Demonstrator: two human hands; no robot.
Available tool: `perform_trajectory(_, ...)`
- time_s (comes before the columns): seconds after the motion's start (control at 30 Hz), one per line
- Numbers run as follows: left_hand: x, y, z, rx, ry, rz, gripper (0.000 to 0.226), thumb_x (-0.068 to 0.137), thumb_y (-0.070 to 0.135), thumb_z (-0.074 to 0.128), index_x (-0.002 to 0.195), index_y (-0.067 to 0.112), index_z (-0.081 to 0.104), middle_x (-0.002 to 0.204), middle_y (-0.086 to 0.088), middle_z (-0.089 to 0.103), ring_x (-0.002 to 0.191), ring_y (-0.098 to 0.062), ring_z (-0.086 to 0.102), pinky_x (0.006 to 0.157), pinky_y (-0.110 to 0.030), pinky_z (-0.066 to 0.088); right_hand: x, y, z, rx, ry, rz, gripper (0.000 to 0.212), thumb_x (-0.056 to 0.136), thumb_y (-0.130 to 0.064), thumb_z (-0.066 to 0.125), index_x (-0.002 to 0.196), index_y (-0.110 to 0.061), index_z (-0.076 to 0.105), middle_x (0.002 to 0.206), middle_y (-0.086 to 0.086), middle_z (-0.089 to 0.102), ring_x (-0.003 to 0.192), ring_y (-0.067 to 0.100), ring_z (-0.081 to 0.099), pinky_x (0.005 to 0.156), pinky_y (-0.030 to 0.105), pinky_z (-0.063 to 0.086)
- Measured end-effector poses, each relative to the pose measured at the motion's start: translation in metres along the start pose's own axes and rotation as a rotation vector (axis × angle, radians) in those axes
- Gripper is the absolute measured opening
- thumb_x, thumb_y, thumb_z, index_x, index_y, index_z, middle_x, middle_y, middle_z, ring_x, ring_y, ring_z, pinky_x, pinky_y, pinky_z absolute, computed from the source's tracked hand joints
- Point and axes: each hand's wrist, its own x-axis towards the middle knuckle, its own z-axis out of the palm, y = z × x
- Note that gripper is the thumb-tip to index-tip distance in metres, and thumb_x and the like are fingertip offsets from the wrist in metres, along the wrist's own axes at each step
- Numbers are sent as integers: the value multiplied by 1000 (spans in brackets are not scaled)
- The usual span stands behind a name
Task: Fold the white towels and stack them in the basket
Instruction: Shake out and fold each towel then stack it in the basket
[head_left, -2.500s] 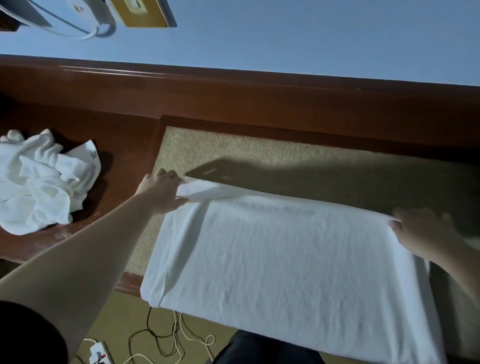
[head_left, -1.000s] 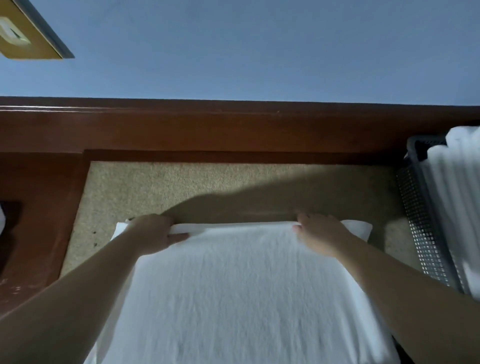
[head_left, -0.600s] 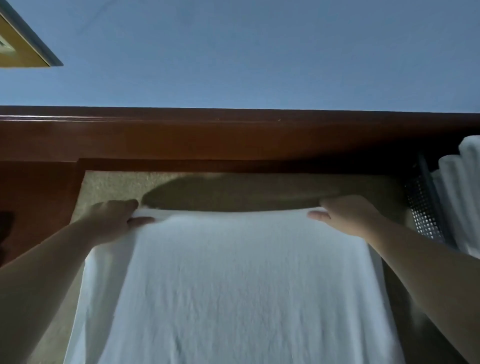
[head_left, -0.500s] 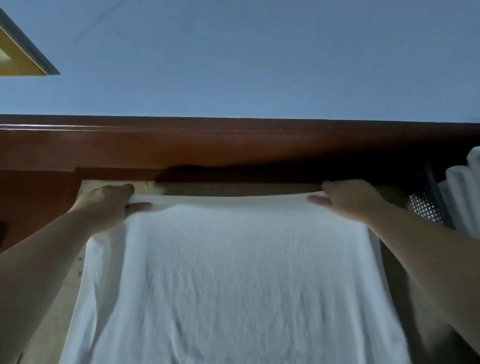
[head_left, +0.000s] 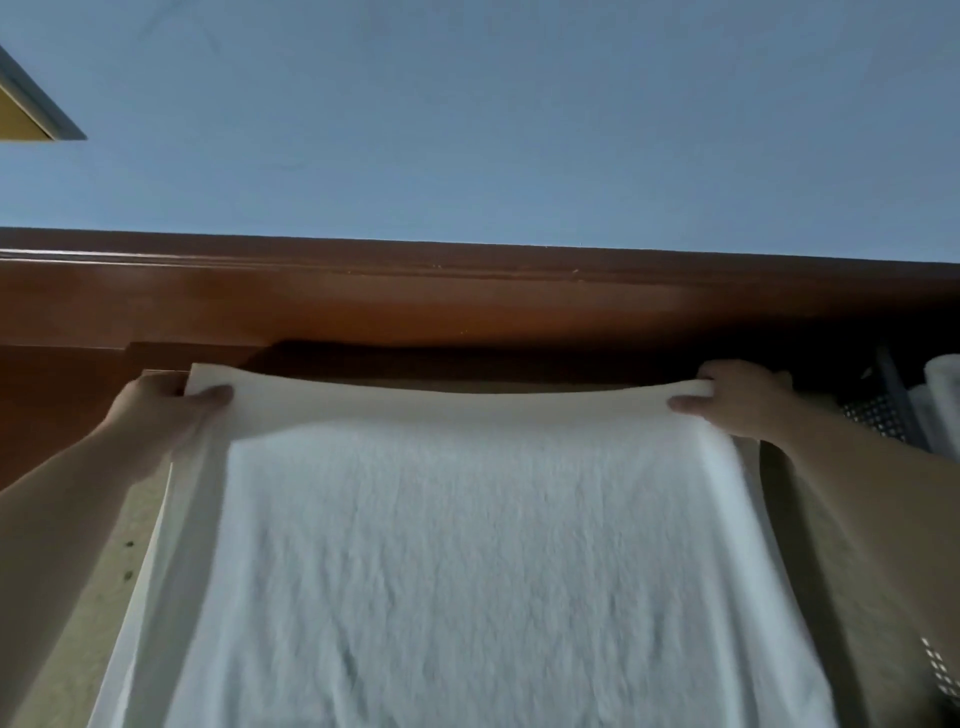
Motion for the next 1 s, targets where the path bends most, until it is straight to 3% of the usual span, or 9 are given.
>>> perform_trajectory(0.13, -5, 12, 13, -56, 124, -9, 33, 85, 41, 82, 107, 17, 73, 97, -8, 73, 76, -27, 69, 77, -43, 59, 2, 7, 14, 52, 176, 159, 80, 75, -89, 62, 122, -25, 66, 125, 7, 64, 126, 37, 50, 98, 52, 41)
perform_trajectory(0.23, -3, 12, 19, -122, 205, -61, 36, 74, 52, 80, 92, 23, 68, 92, 0, 73, 82, -30, 73, 83, -52, 63, 7, 14, 22, 169, 203, 218, 98, 69, -94, 58, 128, -17, 66, 125, 17, 64, 125, 43, 50, 95, 48, 48)
perform_trajectory(0.37, -1, 22, 22, -265, 256, -55, 28, 84, 41, 82, 103, 24, 70, 107, -1, 72, 93, -25, 69, 90, -40, 58, 19, 9, 13, 426, 276, 299, 92, 61, -98, 61, 104, -17, 63, 109, 14, 67, 112, 43, 61, 91, 52, 56)
perform_trajectory(0.47, -1, 23, 27, -220, 247, -48, 44, 82, 45, 83, 118, 23, 71, 112, -3, 72, 95, -28, 70, 91, -42, 59, 22, 5, 19, 639, 298, 391, 94, 67, -77, 80, 130, -9, 59, 126, 16, 67, 114, 42, 64, 95, 53, 57)
perform_trajectory(0.57, -8, 9, 28, -78, 158, -67, 54, 84, 52, 81, 121, 16, 69, 107, -9, 69, 96, -34, 69, 87, -47, 59, 7, 7, 37, 858, 345, 502, 91, 72, -56, 88, 138, -8, 47, 130, 17, 63, 114, 42, 64, 94, 53, 57)
perform_trajectory(0.7, -37, -10, 16, -75, 29, -115, 59, 89, 46, 78, 128, 3, 67, 108, -15, 68, 98, -37, 66, 85, -45, 53, -20, 17, 51, 1021, 303, 534, 59, 80, -56, 74, 116, -9, 68, 114, 17, 70, 102, 40, 66, 95, 53, 56)
perform_trajectory(0.83, -80, -39, 7, -73, -31, -182, 57, 94, 31, 77, 136, -3, 60, 113, -19, 64, 94, -33, 59, 82, -40, 47, -51, 19, 53, 1073, 179, 585, 40, 86, -45, 71, 106, -10, 71, 107, 13, 70, 95, 34, 66, 82, 43, 55)
perform_trajectory(0.93, -116, -63, 3, -77, -48, -248, 51, 96, 29, 74, 135, 0, 58, 118, -25, 61, 88, -27, 56, 65, -32, 43, -77, 17, 55, 1038, 149, 595, 44, 79, -38, 63, 107, -6, 74, 103, 14, 73, 87, 33, 67, 65, 33, 49)
perform_trajectory(1.0, -140, -80, 2, -45, -75, -256, 33, 95, 20, 75, 118, 2, 62, 102, -21, 65, 75, -27, 58, 56, -30, 47, -90, 16, 59, 923, 173, 640, 60, 79, -38, 59, 123, 1, 69, 120, 21, 71, 102, 38, 68, 76, 37, 54)
